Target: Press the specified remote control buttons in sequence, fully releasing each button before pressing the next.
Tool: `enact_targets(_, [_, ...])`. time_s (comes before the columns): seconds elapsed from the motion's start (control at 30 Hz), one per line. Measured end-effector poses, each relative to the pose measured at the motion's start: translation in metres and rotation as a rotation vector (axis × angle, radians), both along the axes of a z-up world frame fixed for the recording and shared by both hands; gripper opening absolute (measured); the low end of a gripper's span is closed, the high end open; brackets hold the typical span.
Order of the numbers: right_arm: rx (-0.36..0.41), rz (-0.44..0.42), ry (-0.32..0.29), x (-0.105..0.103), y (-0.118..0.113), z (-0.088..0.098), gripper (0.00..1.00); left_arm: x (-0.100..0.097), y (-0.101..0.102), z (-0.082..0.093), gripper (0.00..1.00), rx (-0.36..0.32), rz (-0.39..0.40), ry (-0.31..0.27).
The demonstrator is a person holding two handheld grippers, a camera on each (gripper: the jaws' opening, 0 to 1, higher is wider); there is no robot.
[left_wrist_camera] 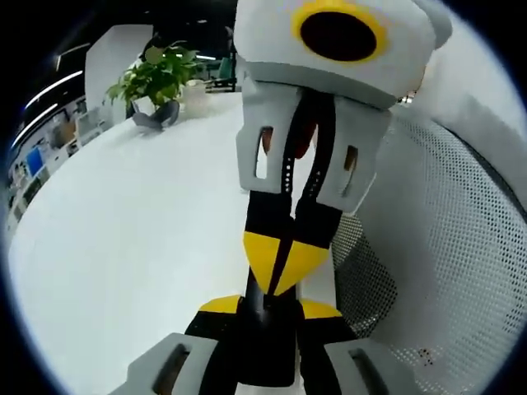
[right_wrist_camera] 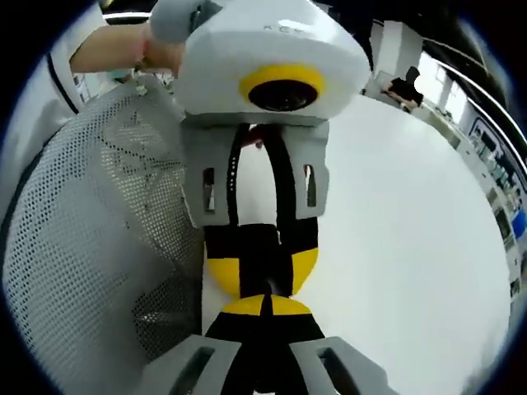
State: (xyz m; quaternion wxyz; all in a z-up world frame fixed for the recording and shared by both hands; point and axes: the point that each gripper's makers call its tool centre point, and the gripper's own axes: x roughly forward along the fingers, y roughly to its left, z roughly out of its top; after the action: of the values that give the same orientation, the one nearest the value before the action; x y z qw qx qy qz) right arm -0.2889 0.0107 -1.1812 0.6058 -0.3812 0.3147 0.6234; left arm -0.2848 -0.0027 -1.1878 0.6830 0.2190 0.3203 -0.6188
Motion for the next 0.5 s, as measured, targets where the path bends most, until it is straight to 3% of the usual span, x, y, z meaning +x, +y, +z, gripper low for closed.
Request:
enact_targets(0.13, [-0.027, 0.054, -0.069, 0.0007, 0.0033, -0.0018, 0.0, -0.0001, 0.0003, 0.0003, 0.24, 0.004, -0.004, 0.002])
enact_targets(0.3, [-0.054, 0.044, -0.073, 0.0015, 0.0032, -0.0018, 0.0, -0.0005, 0.0004, 0.0003, 0.24, 0.017, -0.026, -0.006])
enact_targets(0.5, [0.028, -0.06, 0.04, 0.003, 0.0023, 0.0002, 0.0, -0.0005, 0.0002, 0.0005, 0.24, 0.02, -0.028, 0.001])
